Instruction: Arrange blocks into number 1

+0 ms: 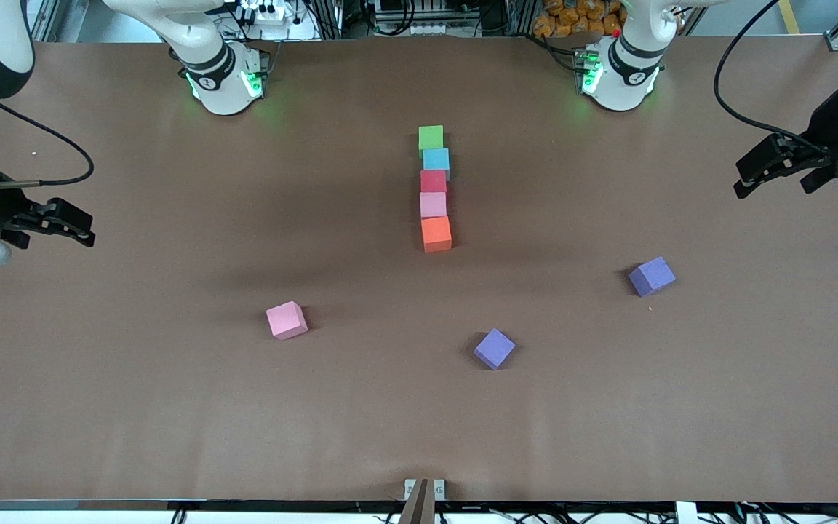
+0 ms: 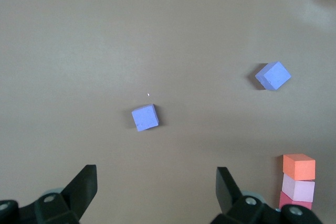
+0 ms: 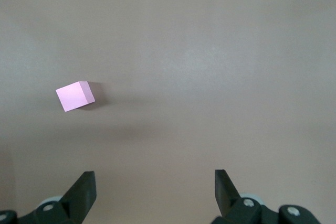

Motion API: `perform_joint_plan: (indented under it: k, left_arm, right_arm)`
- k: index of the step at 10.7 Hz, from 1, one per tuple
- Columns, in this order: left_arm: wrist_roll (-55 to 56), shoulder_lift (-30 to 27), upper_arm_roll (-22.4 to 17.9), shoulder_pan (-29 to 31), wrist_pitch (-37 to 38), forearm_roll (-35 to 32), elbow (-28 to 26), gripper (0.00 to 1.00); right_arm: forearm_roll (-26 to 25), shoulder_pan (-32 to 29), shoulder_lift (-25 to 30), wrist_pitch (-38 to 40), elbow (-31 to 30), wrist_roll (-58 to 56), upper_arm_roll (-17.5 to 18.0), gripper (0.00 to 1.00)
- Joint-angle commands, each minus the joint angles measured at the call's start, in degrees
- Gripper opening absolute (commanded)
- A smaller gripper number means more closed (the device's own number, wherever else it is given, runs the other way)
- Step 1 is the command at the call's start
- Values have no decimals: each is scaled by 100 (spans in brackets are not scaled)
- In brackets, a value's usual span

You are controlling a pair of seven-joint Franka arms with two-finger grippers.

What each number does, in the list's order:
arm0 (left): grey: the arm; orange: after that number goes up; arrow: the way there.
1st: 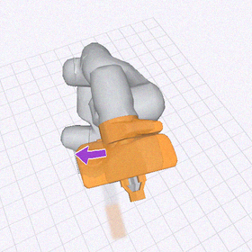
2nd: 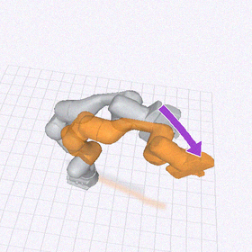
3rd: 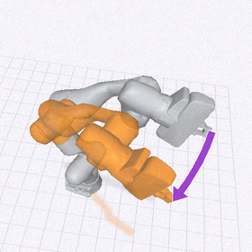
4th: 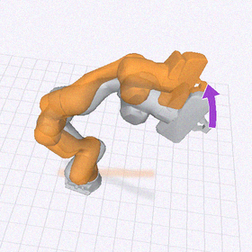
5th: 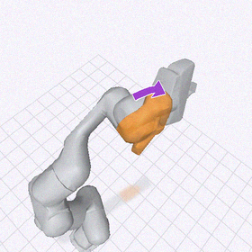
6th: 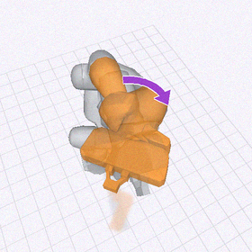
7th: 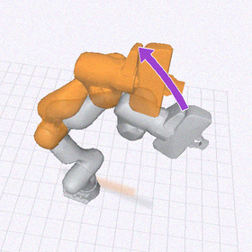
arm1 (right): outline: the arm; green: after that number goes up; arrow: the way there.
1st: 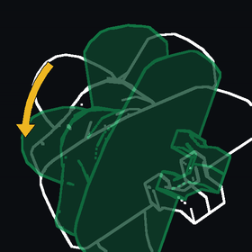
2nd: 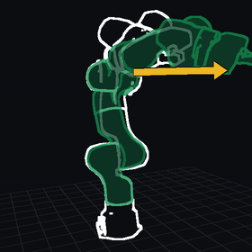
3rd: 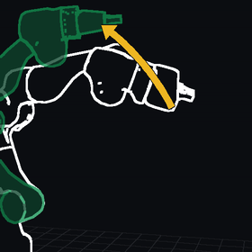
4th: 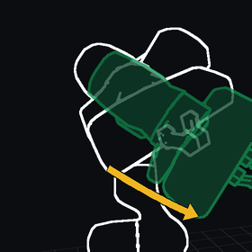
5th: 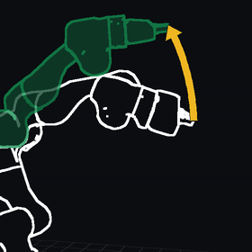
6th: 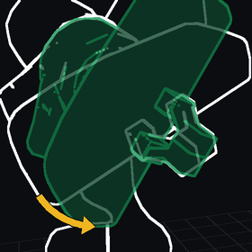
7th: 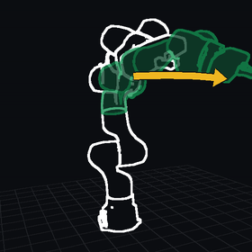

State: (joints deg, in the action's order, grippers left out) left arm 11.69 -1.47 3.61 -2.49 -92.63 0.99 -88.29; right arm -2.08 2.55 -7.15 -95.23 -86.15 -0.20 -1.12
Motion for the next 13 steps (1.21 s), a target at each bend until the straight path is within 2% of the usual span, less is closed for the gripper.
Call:
perform_joint_plan:
  k: [1, 3, 8, 13]
  left_arm:
    - [-9, -2, 9, 47, 122, -134, 84, 100]
    - [-26, -2, -149, -32, 148, -143, 84, 100]
    - [-105, 15, -115, 240, 288, -151, 84, 100]
    - [-175, 33, -132, 152, 447, -195, 93, 100]
  right_arm:
    - [-109, -26, 3, 75, 80, 11, 33, 100]
    - [-91, -26, 3, 66, 80, 11, 33, 100]
    - [-82, -35, 3, 66, 80, 2, 33, 100]
    - [-74, -44, 3, 66, 80, -7, 33, 100]
